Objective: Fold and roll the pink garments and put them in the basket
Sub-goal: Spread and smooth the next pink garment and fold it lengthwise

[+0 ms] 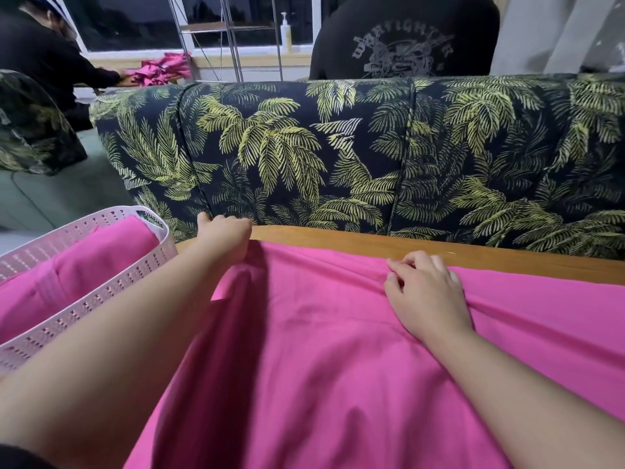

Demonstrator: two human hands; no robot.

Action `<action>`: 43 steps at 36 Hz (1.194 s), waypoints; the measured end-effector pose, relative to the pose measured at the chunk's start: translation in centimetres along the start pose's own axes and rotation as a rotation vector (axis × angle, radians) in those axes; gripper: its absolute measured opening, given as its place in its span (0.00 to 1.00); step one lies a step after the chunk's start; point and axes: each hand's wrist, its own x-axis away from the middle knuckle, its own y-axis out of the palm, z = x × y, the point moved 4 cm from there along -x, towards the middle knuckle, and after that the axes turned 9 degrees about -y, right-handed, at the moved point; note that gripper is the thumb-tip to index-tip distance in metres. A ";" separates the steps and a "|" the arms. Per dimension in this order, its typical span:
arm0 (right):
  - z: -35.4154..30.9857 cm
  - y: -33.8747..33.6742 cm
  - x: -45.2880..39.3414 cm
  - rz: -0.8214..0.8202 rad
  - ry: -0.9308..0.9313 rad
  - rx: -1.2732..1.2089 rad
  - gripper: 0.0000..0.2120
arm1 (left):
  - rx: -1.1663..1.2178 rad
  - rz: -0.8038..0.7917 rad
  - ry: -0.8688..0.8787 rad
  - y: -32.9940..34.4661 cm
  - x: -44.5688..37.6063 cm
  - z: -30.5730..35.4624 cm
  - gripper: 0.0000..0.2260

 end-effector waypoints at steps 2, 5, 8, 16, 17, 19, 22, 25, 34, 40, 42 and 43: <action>0.0 0.0 0.0 -0.003 0.003 0.000 0.18 | -0.046 0.024 0.002 -0.2 0.3 -0.1 0.08; 0.0 0.0 0.1 0.001 0.002 0.002 0.18 | -0.059 0.086 -0.030 -0.6 0.8 -0.2 0.07; 0.0 0.0 0.1 0.011 -0.002 0.003 0.18 | 0.011 0.094 -0.088 -0.7 1.2 -0.3 0.10; 0.1 0.1 -0.1 0.017 0.002 0.008 0.17 | 0.452 0.106 -0.034 -0.8 3.4 0.0 0.11; 0.1 0.1 -0.1 0.038 -0.002 0.004 0.16 | 0.492 0.072 0.005 -1.2 4.1 0.4 0.11; -0.1 -0.1 0.0 0.112 -0.034 0.012 0.14 | 0.523 -0.014 0.109 -1.7 6.1 1.3 0.11; -0.5 -0.3 0.0 0.098 -0.087 0.035 0.12 | 0.455 -0.113 0.273 -1.8 9.6 2.1 0.12; -0.8 -0.4 -0.1 -0.021 -0.094 0.028 0.16 | 0.324 -0.137 0.322 -1.5 12.3 1.1 0.18; -2.9 -2.7 1.5 -0.340 -0.007 0.127 0.28 | 0.634 0.049 0.289 -3.9 22.2 -5.5 0.24; -9.3 -5.5 10.1 -0.309 -0.214 -0.009 0.24 | 0.729 -0.015 0.083 -2.0 28.6 -9.4 0.23; -11.4 -5.8 13.6 -0.348 -0.274 -0.086 0.24 | 0.798 -0.055 0.026 -1.7 30.6 -10.0 0.23; -12.3 -6.0 15.2 -0.362 -0.299 -0.124 0.24 | 0.814 -0.083 0.006 -1.4 31.7 -10.4 0.22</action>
